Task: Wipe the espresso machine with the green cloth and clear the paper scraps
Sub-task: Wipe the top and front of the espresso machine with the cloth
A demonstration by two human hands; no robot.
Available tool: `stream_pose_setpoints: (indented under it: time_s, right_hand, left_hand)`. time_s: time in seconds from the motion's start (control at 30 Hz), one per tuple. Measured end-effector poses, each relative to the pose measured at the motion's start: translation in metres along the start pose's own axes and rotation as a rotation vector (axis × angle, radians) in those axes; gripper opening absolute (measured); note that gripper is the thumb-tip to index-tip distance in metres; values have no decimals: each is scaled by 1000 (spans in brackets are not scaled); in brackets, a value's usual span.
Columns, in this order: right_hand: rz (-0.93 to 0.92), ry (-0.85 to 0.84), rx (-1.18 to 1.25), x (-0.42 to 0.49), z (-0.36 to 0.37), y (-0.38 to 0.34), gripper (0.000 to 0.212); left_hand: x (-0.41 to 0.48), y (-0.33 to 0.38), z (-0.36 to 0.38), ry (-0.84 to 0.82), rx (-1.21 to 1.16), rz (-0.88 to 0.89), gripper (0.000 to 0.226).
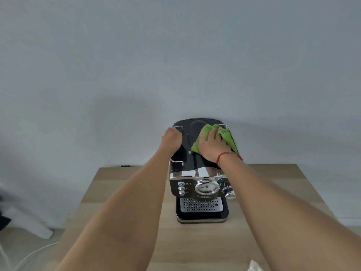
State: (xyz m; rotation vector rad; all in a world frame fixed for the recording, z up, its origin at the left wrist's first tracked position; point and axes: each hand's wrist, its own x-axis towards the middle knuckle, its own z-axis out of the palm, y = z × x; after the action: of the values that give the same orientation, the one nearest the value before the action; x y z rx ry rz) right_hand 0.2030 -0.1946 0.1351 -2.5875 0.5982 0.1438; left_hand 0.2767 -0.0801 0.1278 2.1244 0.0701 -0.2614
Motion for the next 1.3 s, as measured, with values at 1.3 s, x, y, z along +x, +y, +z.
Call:
stream_pose_setpoints:
  time_s: [1.3]
  right_hand:
    - [-65, 97, -358, 61, -33, -10, 63]
  left_hand:
    - [13, -4, 4, 9, -16, -2, 48]
